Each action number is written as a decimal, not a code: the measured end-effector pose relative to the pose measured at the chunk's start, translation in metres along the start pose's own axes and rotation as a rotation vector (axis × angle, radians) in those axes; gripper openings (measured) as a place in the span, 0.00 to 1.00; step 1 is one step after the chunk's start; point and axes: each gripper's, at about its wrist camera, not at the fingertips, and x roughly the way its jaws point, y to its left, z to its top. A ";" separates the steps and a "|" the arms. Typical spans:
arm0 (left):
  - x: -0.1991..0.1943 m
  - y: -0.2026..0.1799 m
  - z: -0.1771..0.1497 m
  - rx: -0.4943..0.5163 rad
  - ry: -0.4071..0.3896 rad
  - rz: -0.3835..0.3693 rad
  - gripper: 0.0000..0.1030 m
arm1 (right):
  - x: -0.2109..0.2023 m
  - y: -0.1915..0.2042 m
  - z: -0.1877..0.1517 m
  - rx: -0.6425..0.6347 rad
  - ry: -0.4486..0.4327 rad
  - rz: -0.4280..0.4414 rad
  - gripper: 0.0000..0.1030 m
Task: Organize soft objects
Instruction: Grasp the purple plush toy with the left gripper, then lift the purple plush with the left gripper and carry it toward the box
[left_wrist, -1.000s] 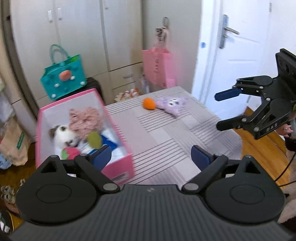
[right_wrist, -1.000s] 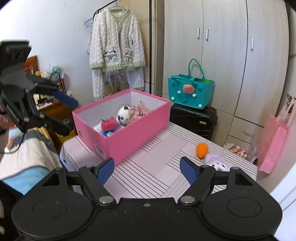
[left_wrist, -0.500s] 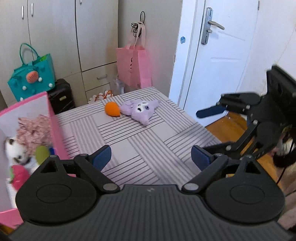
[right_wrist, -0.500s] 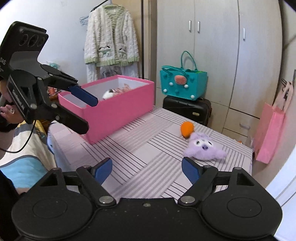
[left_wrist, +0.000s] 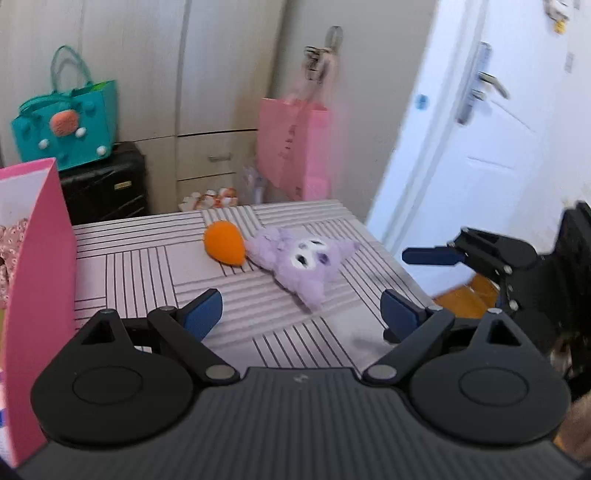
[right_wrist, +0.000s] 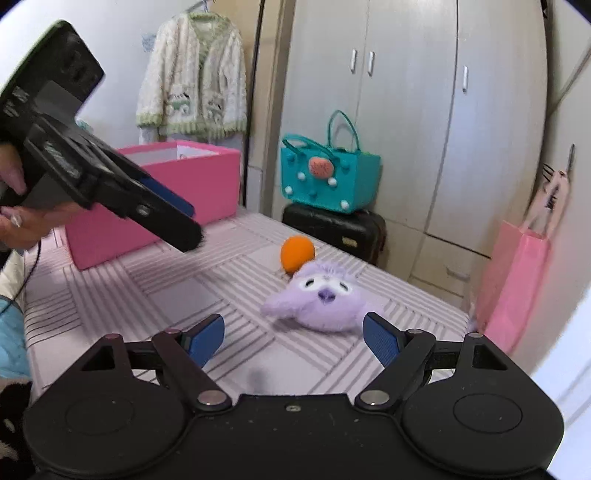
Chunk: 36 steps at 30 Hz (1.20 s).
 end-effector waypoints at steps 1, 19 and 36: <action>0.007 0.000 0.001 -0.002 -0.007 0.010 0.90 | 0.005 -0.005 -0.002 0.005 -0.014 0.004 0.83; 0.094 -0.019 0.007 -0.038 0.028 0.039 0.65 | 0.088 -0.041 0.007 -0.093 0.136 0.138 0.94; 0.082 -0.003 -0.003 -0.171 0.045 -0.049 0.54 | 0.074 -0.036 0.004 0.212 0.183 0.111 0.64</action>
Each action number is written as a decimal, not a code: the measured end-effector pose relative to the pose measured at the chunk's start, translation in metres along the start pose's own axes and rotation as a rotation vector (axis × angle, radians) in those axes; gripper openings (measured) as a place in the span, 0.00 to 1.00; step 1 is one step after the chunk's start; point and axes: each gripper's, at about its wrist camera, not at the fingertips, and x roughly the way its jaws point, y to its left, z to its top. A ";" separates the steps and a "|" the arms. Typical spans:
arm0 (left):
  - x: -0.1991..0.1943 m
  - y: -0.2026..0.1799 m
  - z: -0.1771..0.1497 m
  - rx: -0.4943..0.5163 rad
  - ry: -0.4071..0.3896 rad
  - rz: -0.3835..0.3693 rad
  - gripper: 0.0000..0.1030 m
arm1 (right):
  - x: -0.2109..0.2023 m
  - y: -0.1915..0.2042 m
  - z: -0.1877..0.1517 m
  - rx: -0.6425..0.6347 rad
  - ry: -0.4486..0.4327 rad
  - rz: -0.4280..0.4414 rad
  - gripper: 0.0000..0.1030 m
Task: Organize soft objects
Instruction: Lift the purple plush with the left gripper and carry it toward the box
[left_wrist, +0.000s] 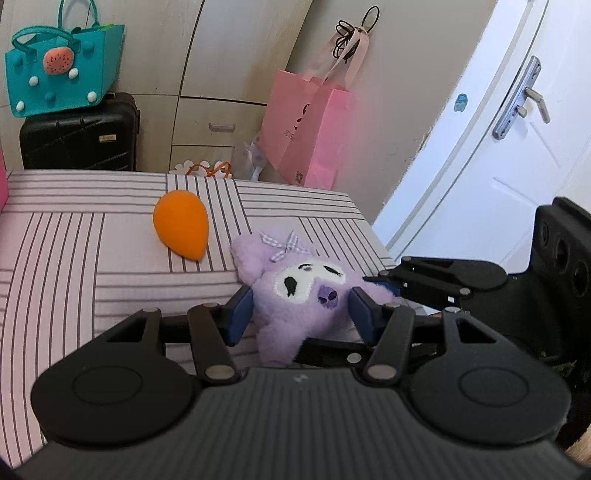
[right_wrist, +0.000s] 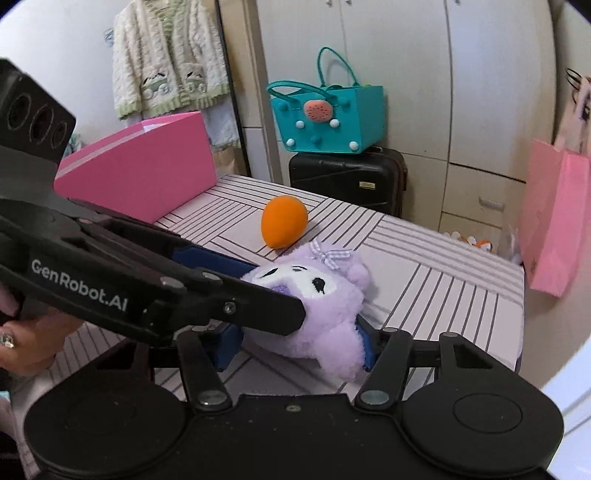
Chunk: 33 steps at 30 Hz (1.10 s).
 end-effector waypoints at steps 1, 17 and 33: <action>-0.003 -0.002 -0.002 0.010 0.002 -0.001 0.54 | -0.001 0.002 -0.001 0.012 0.001 0.002 0.64; -0.059 -0.022 -0.031 0.105 0.025 -0.008 0.54 | -0.038 0.054 -0.024 0.153 -0.039 -0.036 0.64; -0.130 -0.004 -0.056 0.037 0.157 -0.103 0.54 | -0.071 0.123 -0.030 0.140 0.043 0.007 0.64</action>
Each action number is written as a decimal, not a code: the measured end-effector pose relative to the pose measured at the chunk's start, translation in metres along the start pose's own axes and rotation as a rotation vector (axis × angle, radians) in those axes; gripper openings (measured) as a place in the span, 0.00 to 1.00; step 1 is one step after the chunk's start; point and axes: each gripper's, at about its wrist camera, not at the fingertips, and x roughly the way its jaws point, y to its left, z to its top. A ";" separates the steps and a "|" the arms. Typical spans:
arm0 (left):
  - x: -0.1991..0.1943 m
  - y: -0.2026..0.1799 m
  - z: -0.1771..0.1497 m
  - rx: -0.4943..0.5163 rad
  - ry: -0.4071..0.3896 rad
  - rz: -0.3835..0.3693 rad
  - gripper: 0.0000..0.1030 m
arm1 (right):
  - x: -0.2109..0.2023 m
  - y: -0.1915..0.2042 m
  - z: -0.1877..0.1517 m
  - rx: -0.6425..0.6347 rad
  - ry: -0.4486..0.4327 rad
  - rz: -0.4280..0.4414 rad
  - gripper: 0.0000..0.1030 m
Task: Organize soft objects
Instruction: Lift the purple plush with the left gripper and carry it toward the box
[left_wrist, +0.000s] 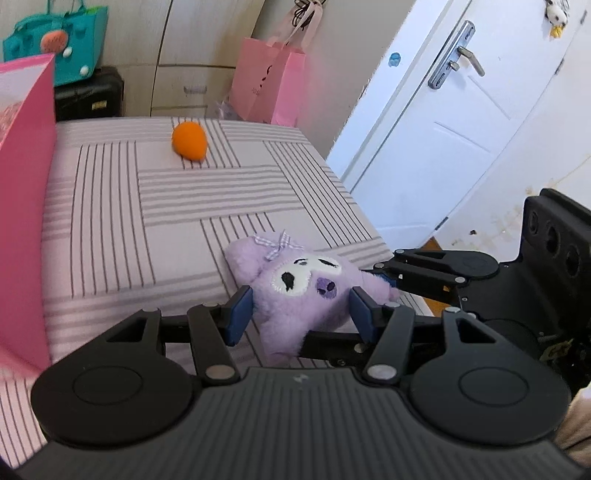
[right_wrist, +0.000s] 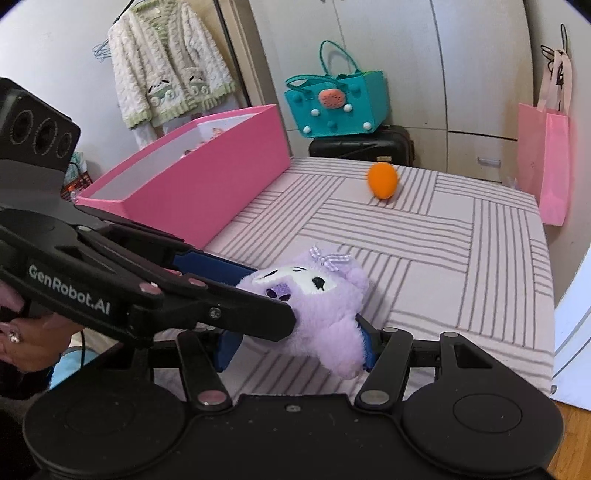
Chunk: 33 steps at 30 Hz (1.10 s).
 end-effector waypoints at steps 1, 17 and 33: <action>-0.004 0.003 -0.002 -0.023 0.011 -0.009 0.54 | -0.001 0.005 0.000 0.000 0.010 0.003 0.64; -0.096 0.028 -0.039 -0.123 0.073 -0.025 0.54 | -0.011 0.103 0.023 -0.137 0.183 0.095 0.64; -0.209 0.052 -0.070 -0.176 -0.022 0.067 0.55 | -0.021 0.208 0.048 -0.350 0.148 0.229 0.64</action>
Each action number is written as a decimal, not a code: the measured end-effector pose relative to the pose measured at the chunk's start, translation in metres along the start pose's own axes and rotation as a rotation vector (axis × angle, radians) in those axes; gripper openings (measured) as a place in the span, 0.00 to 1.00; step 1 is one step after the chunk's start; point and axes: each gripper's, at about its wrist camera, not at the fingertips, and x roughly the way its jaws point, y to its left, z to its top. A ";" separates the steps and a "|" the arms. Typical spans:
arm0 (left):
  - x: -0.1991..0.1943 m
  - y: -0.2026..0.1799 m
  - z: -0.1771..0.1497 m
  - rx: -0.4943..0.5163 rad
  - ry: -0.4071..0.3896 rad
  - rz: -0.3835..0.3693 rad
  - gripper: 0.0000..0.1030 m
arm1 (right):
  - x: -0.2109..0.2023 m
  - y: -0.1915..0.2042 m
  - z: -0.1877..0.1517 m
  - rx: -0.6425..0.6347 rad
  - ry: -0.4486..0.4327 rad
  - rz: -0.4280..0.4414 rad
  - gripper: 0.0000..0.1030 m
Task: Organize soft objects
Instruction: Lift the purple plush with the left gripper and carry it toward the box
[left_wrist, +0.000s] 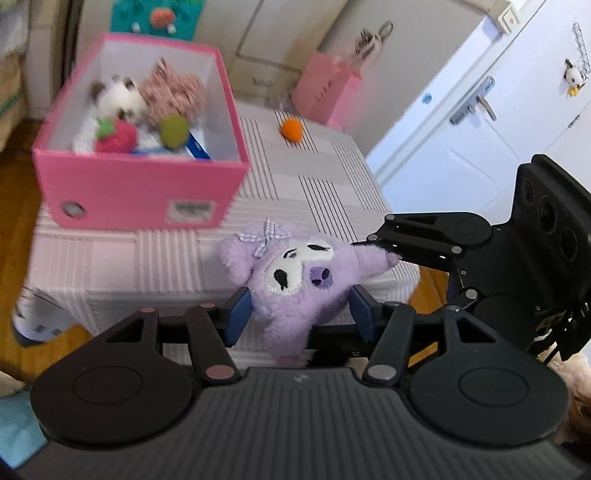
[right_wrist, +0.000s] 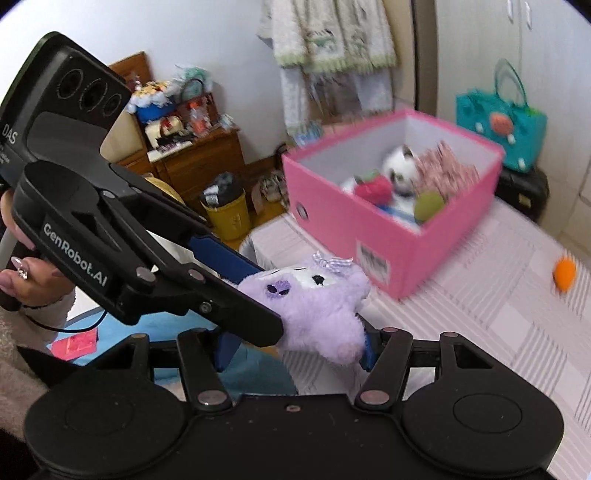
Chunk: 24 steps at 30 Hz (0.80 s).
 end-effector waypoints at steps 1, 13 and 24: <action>-0.007 0.001 0.002 0.012 -0.027 0.013 0.55 | 0.000 0.002 0.005 -0.010 -0.020 -0.001 0.64; -0.018 0.019 0.054 0.094 -0.273 0.060 0.55 | 0.013 -0.020 0.062 -0.054 -0.192 -0.096 0.64; 0.038 0.055 0.112 0.099 -0.301 0.202 0.55 | 0.081 -0.090 0.091 0.068 -0.235 -0.080 0.64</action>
